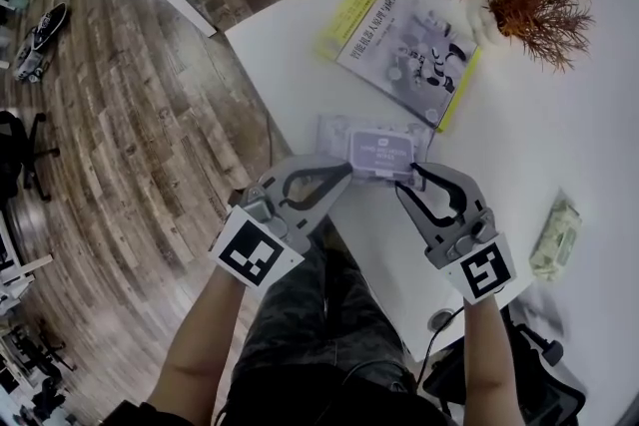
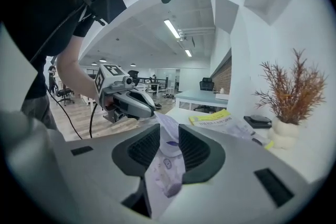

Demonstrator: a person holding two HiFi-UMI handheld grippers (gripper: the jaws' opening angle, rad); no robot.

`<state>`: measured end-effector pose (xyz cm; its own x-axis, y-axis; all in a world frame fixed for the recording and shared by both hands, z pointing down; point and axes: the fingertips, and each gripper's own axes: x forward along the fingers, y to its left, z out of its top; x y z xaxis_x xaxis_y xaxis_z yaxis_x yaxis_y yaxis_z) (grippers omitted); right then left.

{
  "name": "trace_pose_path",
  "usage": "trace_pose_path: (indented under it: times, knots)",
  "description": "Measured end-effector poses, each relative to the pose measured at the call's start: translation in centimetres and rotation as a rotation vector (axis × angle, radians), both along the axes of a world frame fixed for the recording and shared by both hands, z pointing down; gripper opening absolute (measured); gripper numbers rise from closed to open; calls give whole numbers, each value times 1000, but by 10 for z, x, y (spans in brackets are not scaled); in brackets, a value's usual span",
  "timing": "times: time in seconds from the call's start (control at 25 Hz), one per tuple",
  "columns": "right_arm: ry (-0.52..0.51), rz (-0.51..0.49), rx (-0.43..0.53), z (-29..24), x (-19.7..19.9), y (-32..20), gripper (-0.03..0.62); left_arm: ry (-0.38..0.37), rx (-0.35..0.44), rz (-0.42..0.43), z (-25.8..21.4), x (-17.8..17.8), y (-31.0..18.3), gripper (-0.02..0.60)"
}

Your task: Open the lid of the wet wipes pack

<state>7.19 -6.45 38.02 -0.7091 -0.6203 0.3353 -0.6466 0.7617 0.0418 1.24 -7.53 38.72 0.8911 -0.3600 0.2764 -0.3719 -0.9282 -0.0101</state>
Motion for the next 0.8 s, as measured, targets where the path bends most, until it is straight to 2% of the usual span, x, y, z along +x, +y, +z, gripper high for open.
trace_pose_path:
  times: [0.16,0.24,0.4,0.8]
  knots:
    - [0,50,-2,2,12,1,123,19,3,-12,-4,1,-2,15]
    - [8,71,4,3,15,0,75,22,3,-14,-6,1,-3,15]
    - [17,89,9,4,15,-2,33,22,9,-18,-7,1,-4,15]
    - [-2,119,13,3,13,-5,20,16,14,-28,-7,-1,-3,15]
